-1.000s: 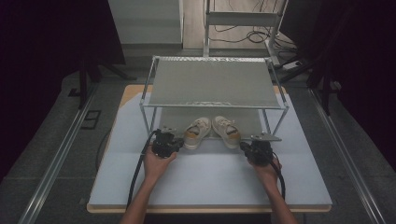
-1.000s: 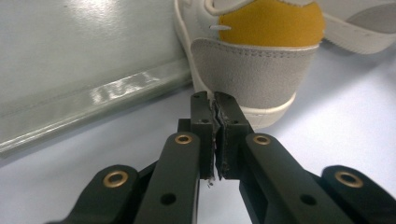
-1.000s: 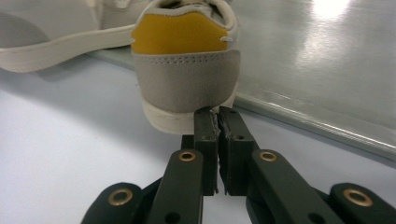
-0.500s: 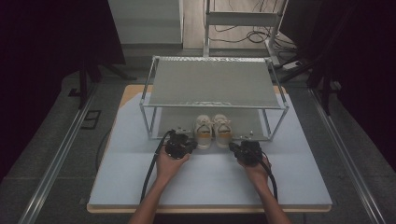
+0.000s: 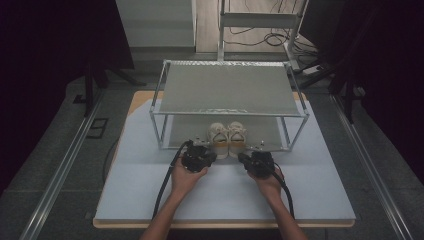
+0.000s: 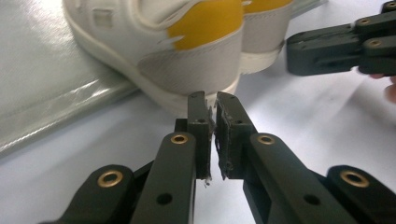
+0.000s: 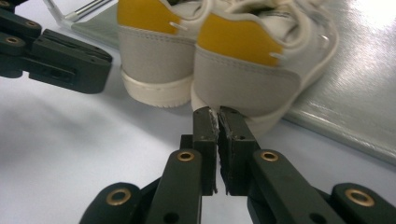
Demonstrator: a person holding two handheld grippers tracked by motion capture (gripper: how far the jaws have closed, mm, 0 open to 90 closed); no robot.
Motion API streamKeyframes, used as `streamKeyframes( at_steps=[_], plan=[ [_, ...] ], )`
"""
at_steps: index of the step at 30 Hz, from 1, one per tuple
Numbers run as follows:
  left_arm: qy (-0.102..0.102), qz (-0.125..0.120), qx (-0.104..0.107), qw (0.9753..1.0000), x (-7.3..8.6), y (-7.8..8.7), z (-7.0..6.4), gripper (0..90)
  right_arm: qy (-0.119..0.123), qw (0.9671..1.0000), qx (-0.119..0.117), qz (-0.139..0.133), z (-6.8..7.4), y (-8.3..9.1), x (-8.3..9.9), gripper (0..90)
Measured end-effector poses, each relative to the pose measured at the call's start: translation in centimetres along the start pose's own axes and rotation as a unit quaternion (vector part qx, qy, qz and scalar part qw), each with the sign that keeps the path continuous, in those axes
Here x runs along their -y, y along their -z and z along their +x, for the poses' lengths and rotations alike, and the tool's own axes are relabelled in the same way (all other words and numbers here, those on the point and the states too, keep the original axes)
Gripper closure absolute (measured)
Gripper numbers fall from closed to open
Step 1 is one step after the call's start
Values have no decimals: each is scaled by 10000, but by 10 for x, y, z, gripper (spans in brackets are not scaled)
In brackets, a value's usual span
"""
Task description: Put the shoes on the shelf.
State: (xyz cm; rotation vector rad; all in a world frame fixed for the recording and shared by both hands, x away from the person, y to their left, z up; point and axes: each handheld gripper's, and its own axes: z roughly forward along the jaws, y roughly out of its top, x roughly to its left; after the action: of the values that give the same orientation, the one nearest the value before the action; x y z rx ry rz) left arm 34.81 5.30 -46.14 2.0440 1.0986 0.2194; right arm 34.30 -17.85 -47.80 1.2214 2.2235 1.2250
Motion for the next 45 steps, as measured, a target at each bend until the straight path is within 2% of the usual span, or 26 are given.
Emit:
streamKeyframes(
  at_steps=[9,16,21,24,30,33,36,37,38,40,45],
  plan=[
    [44,13,40,10000,-4,-3,3,844,5,10000,1,18,0,-4,-3,877],
    [52,43,56,10000,-7,-4,3,845,24,9999,106,2,-3,-11,-8,883],
    [39,80,53,9999,-9,-6,7,857,-47,9999,103,-13,-6,-15,-9,887],
    [49,71,27,10000,-10,-8,10,863,-14,9999,107,-5,-5,-17,-9,887],
    [-46,204,-141,9997,-19,-12,14,861,24,10000,78,30,-2,-19,-9,887],
    [36,215,-121,9997,-23,-16,21,862,4,10000,46,53,-3,-19,-10,888],
    [152,248,-196,9994,-28,-20,23,859,37,10000,37,65,-3,-20,-12,889],
    [-82,282,-177,9994,-32,-23,29,858,61,10000,34,58,-3,-21,-13,890],
    [-82,282,-177,9994,-32,-23,29,856,61,10000,34,58,-3,-21,-13,890],
    [-222,348,-174,9990,-35,-24,33,856,96,9999,77,53,-1,-23,-16,890],
    [-188,305,-169,9992,-36,-25,33,851,135,9997,173,56,-3,-27,-20,892]
  ],
)
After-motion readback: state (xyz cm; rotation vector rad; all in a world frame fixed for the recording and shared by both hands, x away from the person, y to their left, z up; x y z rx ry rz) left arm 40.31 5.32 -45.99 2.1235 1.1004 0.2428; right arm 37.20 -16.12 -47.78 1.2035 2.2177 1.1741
